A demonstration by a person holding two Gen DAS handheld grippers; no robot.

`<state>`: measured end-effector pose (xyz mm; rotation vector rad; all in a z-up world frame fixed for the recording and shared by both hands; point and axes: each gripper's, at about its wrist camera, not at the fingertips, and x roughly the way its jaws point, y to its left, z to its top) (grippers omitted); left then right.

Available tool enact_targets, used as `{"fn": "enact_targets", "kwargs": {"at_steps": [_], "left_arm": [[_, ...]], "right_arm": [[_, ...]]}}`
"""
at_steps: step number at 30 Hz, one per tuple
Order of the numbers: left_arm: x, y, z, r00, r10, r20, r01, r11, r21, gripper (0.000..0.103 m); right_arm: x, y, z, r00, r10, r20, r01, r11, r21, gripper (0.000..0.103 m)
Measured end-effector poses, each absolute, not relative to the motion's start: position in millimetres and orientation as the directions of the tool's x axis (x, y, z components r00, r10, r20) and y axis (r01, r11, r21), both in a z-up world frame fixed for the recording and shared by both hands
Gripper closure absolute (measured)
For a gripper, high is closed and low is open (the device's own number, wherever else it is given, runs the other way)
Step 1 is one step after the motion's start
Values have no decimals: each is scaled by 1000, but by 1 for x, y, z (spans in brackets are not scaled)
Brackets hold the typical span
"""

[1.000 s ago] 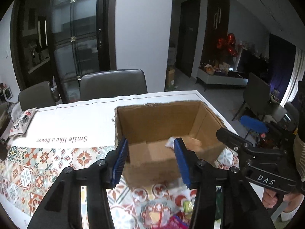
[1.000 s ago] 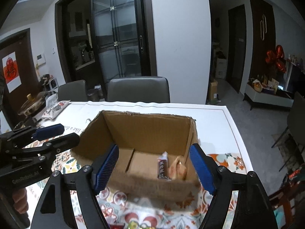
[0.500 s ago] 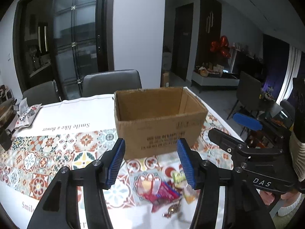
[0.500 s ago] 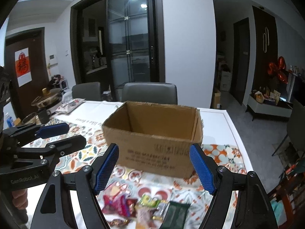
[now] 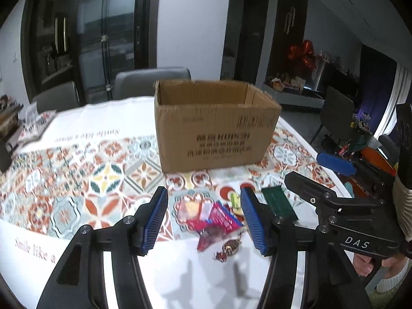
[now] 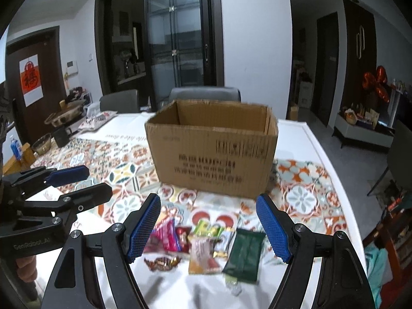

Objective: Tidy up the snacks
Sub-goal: 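Move both tools back toward the remaining snack pile, then grasp the pink candy bag with left tool while right tool grasps the DENMAS pack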

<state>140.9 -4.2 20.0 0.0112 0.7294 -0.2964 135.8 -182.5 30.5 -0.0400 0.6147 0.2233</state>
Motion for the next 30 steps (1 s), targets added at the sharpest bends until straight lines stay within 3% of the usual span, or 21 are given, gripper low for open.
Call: {"fn": "enact_targets", "kwargs": {"at_steps": [15,30], "left_arm": [[158,-8,-41,559,-328,-762,271,940,-206,46],[185,-6,-86,449,-381,-808,191,925,-330,46]], "right_arm": [[147,-182,-27,687,189,-702,-204,977,64,26],[169,-184,-66,606,189,-772,-169,980,107,38]]}}
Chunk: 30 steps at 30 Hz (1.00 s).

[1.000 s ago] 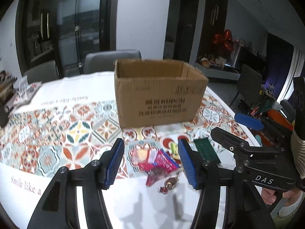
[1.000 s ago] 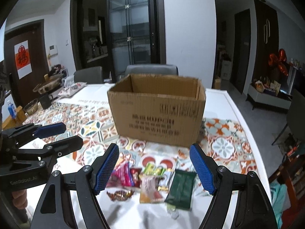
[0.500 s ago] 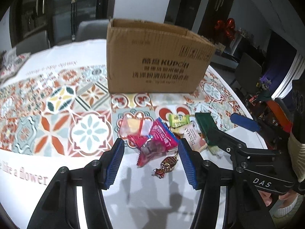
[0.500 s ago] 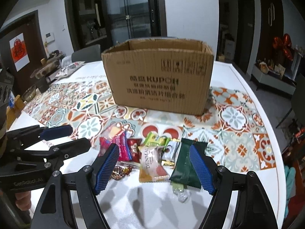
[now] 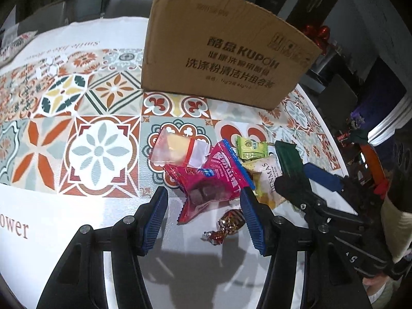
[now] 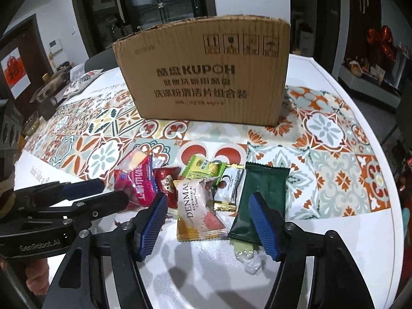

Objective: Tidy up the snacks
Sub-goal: 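Grasp the pink candy bag with left tool while right tool grasps the DENMAS pack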

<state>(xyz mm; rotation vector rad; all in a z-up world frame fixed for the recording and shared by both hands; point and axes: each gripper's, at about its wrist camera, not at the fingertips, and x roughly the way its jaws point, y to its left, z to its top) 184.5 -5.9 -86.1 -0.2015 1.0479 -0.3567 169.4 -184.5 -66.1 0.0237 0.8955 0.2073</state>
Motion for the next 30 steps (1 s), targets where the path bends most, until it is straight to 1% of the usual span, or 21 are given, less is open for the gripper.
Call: {"fn": "enact_targets", "kwargs": {"at_steps": [5,11,13,18,20,21,25,30], "left_arm": [[194,-5,-94,424,-410,-808,156,912,-380,47],[202,-3,-101,411,-413,-812,126,909,-398,48],[203,-4,-101,408,-417,-812,125,907,-403,54],[202,-5,-102,415,-418,-808,126,906,-404,59],[201,-5,-102,422,-412,-807,127,909,-397,61],[200,-5,-102,424,-410,-808,127,910,-395,61],[196,-4,-99,446,-390,-806,116,918,-379,64],[190,-5,-92,468,-376,-800,121,924,-363,66]], "right_arm": [[176,-180,-71,602,189,-776,-178,979,100,42],[182,-179,-77,588,187,-787,-175,979,102,46],[184,-178,-79,580,194,-791,-179,978,109,48],[185,-175,-85,554,217,-804,-194,973,128,52],[184,-172,-87,547,223,-807,-207,970,128,61],[184,-171,-88,543,229,-808,-212,968,131,67],[181,-170,-84,555,231,-799,-217,968,130,71],[177,-169,-74,577,241,-780,-224,966,132,71]]}}
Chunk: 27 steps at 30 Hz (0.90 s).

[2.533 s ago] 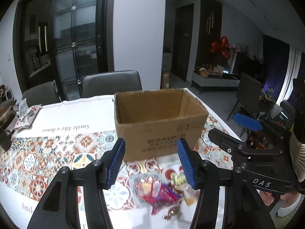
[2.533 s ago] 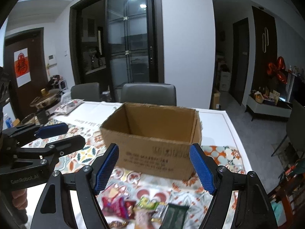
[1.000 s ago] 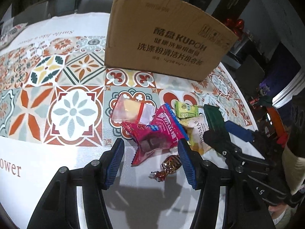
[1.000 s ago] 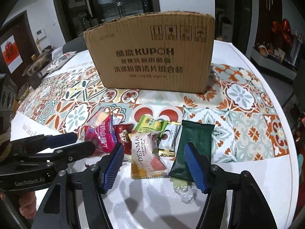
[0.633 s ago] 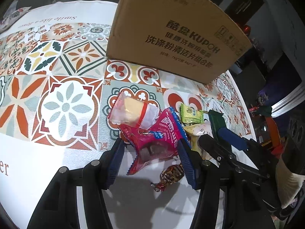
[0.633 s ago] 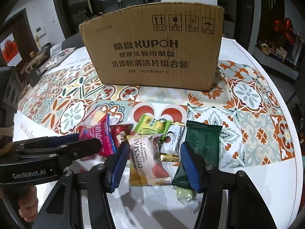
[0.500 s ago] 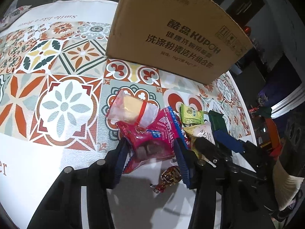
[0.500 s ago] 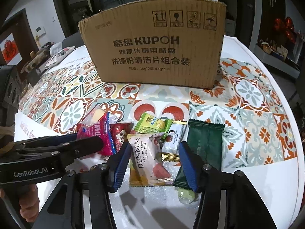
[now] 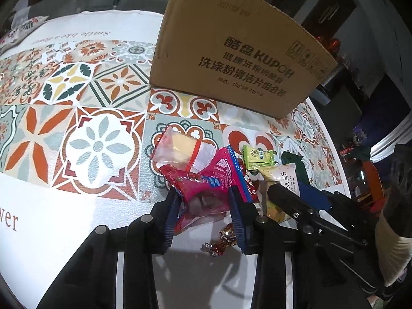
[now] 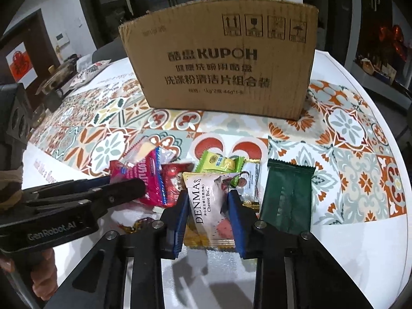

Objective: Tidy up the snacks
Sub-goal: 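Grasp the pink candy bag with left tool while right tool grasps the DENMAS pack, then lift both snacks over the cardboard box and open both tools to release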

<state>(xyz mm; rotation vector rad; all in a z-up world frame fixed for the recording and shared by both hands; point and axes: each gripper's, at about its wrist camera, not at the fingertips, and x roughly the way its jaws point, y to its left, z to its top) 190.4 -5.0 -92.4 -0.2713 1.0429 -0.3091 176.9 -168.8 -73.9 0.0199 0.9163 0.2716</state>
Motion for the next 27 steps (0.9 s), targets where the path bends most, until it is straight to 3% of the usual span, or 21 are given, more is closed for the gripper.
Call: {"fn": "enact_targets", "kwargs": {"at_steps": [27], "left_arm": [[166,-11,-8,668,-330,-667,211,943,-256,68]], "right_arm": [[159,-182,2,707,289,-645,-242,956,164,71]]}}
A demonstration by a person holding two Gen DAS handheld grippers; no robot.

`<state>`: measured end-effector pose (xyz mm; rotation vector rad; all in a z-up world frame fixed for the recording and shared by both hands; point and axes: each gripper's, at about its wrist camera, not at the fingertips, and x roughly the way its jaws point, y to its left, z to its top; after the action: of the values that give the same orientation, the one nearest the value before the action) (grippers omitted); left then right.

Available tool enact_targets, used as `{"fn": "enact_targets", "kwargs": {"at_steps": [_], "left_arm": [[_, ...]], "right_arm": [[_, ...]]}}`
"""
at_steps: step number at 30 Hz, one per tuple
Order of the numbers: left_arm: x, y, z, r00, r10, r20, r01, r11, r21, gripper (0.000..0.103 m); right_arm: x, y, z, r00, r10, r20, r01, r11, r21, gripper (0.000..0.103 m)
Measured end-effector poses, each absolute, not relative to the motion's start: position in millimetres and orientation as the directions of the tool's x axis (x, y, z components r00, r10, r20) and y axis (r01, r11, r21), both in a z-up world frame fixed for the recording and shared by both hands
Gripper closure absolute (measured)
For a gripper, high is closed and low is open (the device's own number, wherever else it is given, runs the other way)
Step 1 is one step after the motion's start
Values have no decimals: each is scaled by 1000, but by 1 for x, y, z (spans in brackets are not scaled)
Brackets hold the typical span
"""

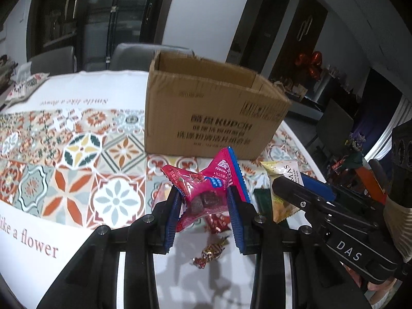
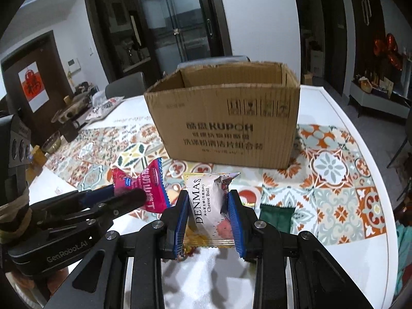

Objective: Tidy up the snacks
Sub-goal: 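Lift both snacks over the cardboard box and open both tools to release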

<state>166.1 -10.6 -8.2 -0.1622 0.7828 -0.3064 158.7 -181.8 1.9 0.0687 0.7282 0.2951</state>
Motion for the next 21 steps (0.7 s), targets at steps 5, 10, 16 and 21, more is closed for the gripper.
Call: {"fn": "enact_targets", "kwargs": {"at_steps": [5,10,16,21], "left_arm": [[169,-12,9,701,-322,-637,220,946,-236,68],[174,-13,28,731,-315,-605,228,949,-219,68],[184,-13,55,771,-309,-557,232,951,-205,68],[198,-15,72,788,-298,-539,236,954,-182,68]], "right_arm": [[161,-184,16,731,292,-617,-243,956,164,71],[167,-187,35,763,283,-581,-243,959,149,71],[178,-189,58,796,274,-540,-240,961,134,71],[188,-190,75,810,265,-523,-243,964,112,71]]}}
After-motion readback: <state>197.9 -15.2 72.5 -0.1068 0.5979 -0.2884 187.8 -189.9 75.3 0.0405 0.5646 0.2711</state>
